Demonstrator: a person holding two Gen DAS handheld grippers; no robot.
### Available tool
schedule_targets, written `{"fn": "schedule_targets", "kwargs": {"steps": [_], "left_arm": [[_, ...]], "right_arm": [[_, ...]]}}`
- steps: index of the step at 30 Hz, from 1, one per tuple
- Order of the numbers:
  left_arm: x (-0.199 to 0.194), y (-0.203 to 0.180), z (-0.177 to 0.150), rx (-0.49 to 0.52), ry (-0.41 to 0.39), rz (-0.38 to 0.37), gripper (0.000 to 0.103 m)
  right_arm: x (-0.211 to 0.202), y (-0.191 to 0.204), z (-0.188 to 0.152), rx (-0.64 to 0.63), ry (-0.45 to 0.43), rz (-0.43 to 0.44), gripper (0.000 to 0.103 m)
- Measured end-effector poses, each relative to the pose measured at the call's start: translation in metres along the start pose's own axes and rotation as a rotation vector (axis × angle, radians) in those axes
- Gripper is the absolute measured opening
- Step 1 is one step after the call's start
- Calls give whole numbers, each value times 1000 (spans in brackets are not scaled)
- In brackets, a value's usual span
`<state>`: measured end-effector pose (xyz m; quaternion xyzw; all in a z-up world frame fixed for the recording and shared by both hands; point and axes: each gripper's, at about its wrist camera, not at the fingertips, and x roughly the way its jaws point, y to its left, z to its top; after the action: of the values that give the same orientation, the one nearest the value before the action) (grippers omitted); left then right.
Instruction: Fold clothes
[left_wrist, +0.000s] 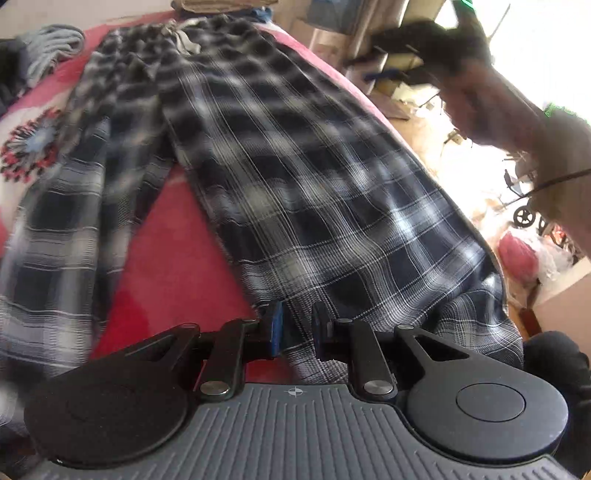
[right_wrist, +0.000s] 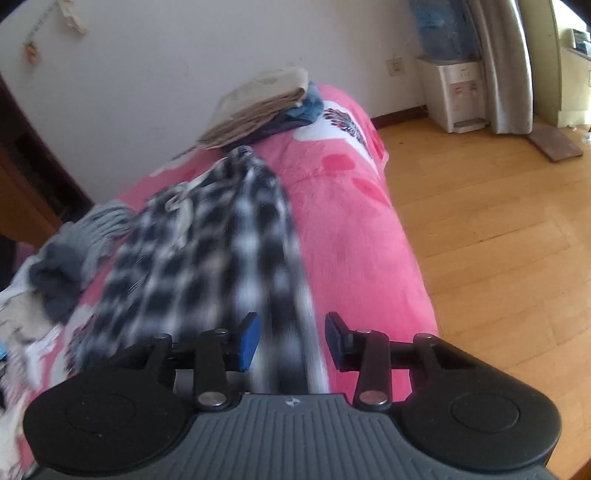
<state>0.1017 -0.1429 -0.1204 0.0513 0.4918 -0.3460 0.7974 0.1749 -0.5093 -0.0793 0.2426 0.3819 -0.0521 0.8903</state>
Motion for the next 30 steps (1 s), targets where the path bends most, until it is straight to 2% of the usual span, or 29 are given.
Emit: {"fn": "schedule_targets", "kwargs": {"steps": [6,9,11,12,13,16,18,22,25,27,30], "left_arm": [[7,10,-6,-7,14,-39,16],[6,11,-7,-14,15,-57,16],[5,13,-7,-16,15,-64,16],[5,14,-7,-17,15,-67,16],[5,14,-7,-17,16,-70,16],[2,12,-9,-12,16,-74,16],[1,12,-10,-6,15,-76,16],[3,11,-10,-13,15,-80,16],[1,12,-12,-19,15,-81,16],[1,11,-13,-15,13,-78,16],[2,10,-14,-8,12,-73,16]], "right_arm": [[59,4,29,18,19,-38,42],[71,4,33,26,38,-4,39],[76,7,32,11,45,15,28],[77,10,31,-9,50,4,7],[77,14,30,-37,41,-17,2],[67,16,29,-58,-33,-51,1],[68,7,30,-24,-46,-67,1],[78,5,26,-34,-32,-129,2],[78,10,31,-29,-42,-143,8],[73,11,35,-9,-84,-143,21],[73,15,42,-10,-121,-135,22]]}}
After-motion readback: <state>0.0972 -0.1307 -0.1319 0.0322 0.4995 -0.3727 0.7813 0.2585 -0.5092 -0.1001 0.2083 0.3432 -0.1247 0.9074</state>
